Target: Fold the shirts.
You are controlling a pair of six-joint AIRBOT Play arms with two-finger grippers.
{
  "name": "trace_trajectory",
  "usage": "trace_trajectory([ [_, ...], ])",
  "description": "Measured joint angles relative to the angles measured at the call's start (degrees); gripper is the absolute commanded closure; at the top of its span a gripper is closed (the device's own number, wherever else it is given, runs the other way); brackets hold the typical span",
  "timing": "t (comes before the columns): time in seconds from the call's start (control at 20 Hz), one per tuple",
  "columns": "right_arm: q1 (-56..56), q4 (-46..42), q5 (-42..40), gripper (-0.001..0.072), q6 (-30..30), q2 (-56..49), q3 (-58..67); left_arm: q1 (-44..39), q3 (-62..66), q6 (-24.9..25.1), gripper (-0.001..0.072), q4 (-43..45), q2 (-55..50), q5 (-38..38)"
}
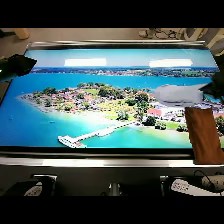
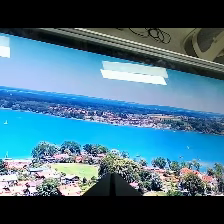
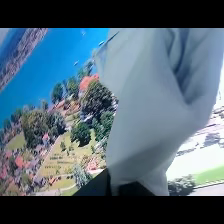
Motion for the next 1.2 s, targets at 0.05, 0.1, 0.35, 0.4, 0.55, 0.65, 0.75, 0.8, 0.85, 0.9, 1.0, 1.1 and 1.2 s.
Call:
trace_trajectory([
  [0.05, -2.8, -0.3, 0.0, 0.0697, 0.0, 0.4, 0.0, 0.0, 0.0, 0.0, 0.0668, 0.0, 0.0, 0.0],
  [0.1, -5.6, -0.5, 0.0, 0.0697, 0.1, 0.7, 0.0, 0.0, 0.0, 0.0, 0.0667, 0.0, 0.0, 0.0],
  [0.35, -13.6, -1.4, 1.6, 0.0697, 0.9, 1.6, 0.0, 0.0, 0.0, 0.0, 0.0668, 0.0, 0.0, 0.0],
  [0.4, -14.1, -2.1, 2.8, 0.0697, 0.9, 2.0, 0.0, 0.0, 0.0, 0.0, 0.0668, 0.0, 0.0, 0.0],
  [0.55, -15.3, -8.3, 6.2, 0.0697, 2.4, 3.7, 0.0, 0.0, 0.0, 0.8, 0.0667, 0.0, 0.0, 0.0],
  [0.65, -15.5, -14.1, 10.0, 0.0697, 3.7, 4.5, -0.2, 0.0, 0.0, 1.1, 0.0668, 0.0, 0.0, 0.0],
  [0.75, -15.7, -21.8, 13.8, 0.0697, 5.0, 5.0, -1.9, 0.0, 0.0, 1.3, 0.0667, 0.0, 0.0, 0.0],
  [0.8, -15.8, -25.2, 15.1, 0.0697, 5.2, 5.1, -3.3, 0.0, 0.0, 1.4, 0.0667, 0.0, 0.0, 0.0],
  [0.85, -15.8, -28.2, 16.2, 0.0697, 5.5, 5.2, -5.5, 0.0, 0.0, 1.4, 0.0667, 0.0, 0.0, 0.0],
  [0.9, -15.8, -30.4, 16.5, 0.0697, 5.8, 5.3, -7.9, 0.0, 0.0, 1.5, 0.0667, 0.0, 0.0, 0.0],
  [1.0, -15.8, -33.2, 15.3, 0.0697, 6.0, 5.4, -12.9, 0.0, 0.0, 1.5, 0.0667, 0.0, 0.0, 0.0],
  [1.1, -15.9, -35.3, 13.2, 0.0695, 6.3, 5.4, -17.1, 0.0, 0.0, 1.5, 0.0668, 0.0, 0.0, 0.0],
  [1.2, -15.9, -37.3, 11.0, 0.0186, 6.5, 5.4, -20.5, 0.0, 0.0, 1.5, 0.0667, 0.0, 0.1, 0.0],
])
